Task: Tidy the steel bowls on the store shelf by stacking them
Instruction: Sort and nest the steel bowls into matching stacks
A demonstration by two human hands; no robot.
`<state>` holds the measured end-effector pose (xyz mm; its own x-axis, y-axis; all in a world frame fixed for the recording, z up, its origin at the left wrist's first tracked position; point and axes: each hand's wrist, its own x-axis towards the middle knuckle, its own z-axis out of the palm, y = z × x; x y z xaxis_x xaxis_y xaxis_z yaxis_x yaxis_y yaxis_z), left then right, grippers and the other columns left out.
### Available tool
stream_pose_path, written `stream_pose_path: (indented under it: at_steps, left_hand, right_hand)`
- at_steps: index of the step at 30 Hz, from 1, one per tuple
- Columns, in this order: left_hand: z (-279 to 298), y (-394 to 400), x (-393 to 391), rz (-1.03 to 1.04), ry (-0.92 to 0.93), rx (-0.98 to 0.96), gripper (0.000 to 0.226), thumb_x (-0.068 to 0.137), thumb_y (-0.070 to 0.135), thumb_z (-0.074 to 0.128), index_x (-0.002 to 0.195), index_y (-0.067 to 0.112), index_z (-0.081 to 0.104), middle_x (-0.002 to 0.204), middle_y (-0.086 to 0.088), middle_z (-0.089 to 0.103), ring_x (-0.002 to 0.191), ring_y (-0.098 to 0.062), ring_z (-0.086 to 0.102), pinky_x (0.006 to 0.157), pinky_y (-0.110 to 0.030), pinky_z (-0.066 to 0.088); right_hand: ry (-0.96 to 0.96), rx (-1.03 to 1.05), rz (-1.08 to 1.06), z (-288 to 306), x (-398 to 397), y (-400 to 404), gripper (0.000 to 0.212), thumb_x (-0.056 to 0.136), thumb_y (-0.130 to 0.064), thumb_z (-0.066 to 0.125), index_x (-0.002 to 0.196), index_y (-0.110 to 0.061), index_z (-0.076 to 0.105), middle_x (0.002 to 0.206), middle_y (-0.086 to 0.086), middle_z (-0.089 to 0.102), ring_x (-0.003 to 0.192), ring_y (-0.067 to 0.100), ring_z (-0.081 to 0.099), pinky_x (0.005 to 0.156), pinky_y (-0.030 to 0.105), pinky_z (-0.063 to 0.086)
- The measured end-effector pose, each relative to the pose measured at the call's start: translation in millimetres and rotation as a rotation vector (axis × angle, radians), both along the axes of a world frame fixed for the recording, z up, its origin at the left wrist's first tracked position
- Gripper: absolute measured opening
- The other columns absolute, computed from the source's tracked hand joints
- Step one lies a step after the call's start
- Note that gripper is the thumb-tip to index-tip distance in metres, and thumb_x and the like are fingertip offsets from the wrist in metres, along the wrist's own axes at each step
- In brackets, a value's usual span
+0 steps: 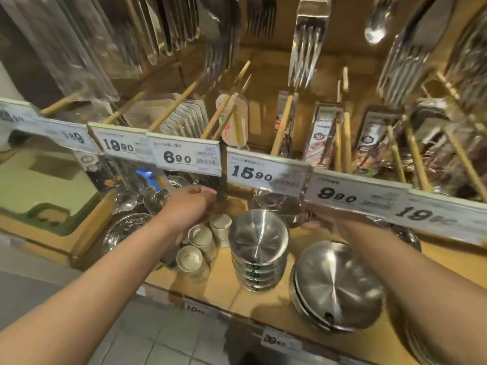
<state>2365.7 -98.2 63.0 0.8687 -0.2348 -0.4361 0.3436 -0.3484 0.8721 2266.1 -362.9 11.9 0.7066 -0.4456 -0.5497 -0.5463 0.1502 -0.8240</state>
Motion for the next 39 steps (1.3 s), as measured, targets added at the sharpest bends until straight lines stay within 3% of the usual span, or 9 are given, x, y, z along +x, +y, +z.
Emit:
stream_pose_path:
  at_steps: [5, 9, 12, 16, 23, 28, 34, 36, 39]
  left_hand:
    - [2.0, -11.0, -2.5, -0.023, -0.029, -0.004, 0.013, 0.098, 0.01, 0.057, 0.095, 0.012, 0.069, 0.068, 0.002, 0.072, 0.065, -0.012, 0.066, 0.067, -0.029, 0.055]
    - [6.0, -15.9, -7.8, -0.066, -0.022, -0.008, 0.014, 0.096, 0.012, 0.059, 0.091, 0.011, 0.072, 0.089, -0.012, 0.071, 0.084, -0.026, 0.064, 0.087, -0.043, 0.053]
    - [3.9, -23.5, -6.6, -0.116, -0.02, -0.011, 0.013, 0.094, 0.008, 0.059, 0.089, 0.009, 0.071, 0.076, -0.007, 0.071, 0.075, -0.025, 0.063, 0.077, -0.04, 0.05]
    - [-9.4, -46.1, 2.2, -0.189, -0.028, 0.076, 0.012, 0.089, 0.003, 0.061, 0.082, 0.009, 0.068, 0.07, -0.005, 0.066, 0.057, -0.014, 0.059, 0.053, -0.025, 0.046]
    - [-38.7, -85.8, 21.5, -0.404, -0.045, 0.264, 0.028, 0.093, 0.004, 0.062, 0.067, 0.012, 0.054, 0.074, -0.008, 0.057, 0.067, -0.02, 0.055, 0.062, -0.026, 0.05]
    - [-52.1, -101.7, 33.5, -0.535, -0.005, 0.413, 0.025, 0.106, 0.015, 0.049, 0.085, 0.003, 0.054, 0.07, -0.004, 0.043, 0.058, -0.013, 0.039, 0.029, -0.01, 0.031]
    - [-71.0, -116.1, 44.2, -0.67, -0.102, 0.582, 0.014, 0.102, 0.001, 0.047, 0.091, 0.0, 0.055, 0.076, -0.011, 0.047, 0.066, -0.021, 0.047, 0.039, -0.021, 0.041]
    - [-76.9, -119.7, 46.9, -0.704, -0.126, 0.622, 0.029, 0.102, 0.0, 0.047, 0.073, 0.004, 0.049, 0.072, -0.007, 0.041, 0.066, -0.02, 0.045, 0.051, -0.024, 0.04]
    - [-82.9, -126.2, 45.9, -0.744, -0.152, 0.662, 0.043, 0.101, -0.001, 0.048, 0.063, 0.011, 0.035, 0.068, -0.003, 0.035, 0.058, -0.012, 0.033, 0.042, -0.017, 0.036]
  right_hand:
    - [-0.013, -0.105, -0.014, 20.4, -28.0, -17.2, 0.01, 0.101, -0.016, 0.058, 0.105, -0.008, 0.063, 0.078, 0.007, 0.07, 0.044, 0.008, 0.062, 0.035, 0.018, 0.044]
    - [-0.094, -0.103, -0.099, 33.0, -71.1, -28.2, 0.009, 0.1, -0.01, 0.057, 0.106, -0.014, 0.062, 0.071, 0.001, 0.063, 0.056, 0.012, 0.061, 0.035, 0.018, 0.045]
    - [-0.077, -0.143, -0.163, 44.4, -99.3, -34.1, 0.015, 0.096, 0.004, 0.054, 0.09, -0.009, 0.06, 0.057, 0.005, 0.063, 0.046, 0.011, 0.063, 0.038, 0.02, 0.05]
    - [-0.013, -0.21, -0.289, 54.1, -124.4, -33.7, 0.013, 0.085, 0.009, 0.06, 0.088, -0.002, 0.067, 0.07, 0.017, 0.068, 0.048, 0.017, 0.068, 0.043, 0.022, 0.052]
    - [-0.035, -0.181, -0.465, 64.1, -151.7, -10.4, 0.011, 0.09, 0.005, 0.062, 0.09, -0.002, 0.071, 0.06, 0.007, 0.072, 0.045, 0.011, 0.066, 0.041, 0.018, 0.051]
    - [-0.049, -0.093, -0.596, 59.5, -162.4, 8.3, 0.011, 0.089, 0.007, 0.063, 0.094, 0.002, 0.072, 0.092, 0.022, 0.076, 0.078, 0.026, 0.074, 0.054, 0.024, 0.061]
    - [-0.05, -0.065, -0.676, 58.5, -180.0, 19.9, 0.015, 0.085, 0.011, 0.063, 0.096, 0.006, 0.071, 0.093, 0.027, 0.075, 0.08, 0.029, 0.075, 0.062, 0.029, 0.064]
    - [-0.04, -0.072, -0.698, 58.7, -186.5, 19.8, 0.015, 0.086, 0.008, 0.064, 0.098, 0.005, 0.072, 0.094, 0.025, 0.076, 0.083, 0.031, 0.074, 0.071, 0.034, 0.063]
    - [-0.034, -0.064, -0.717, 59.3, -195.5, 18.8, 0.015, 0.089, 0.005, 0.063, 0.101, 0.003, 0.072, 0.097, 0.025, 0.075, 0.087, 0.034, 0.074, 0.076, 0.038, 0.062]
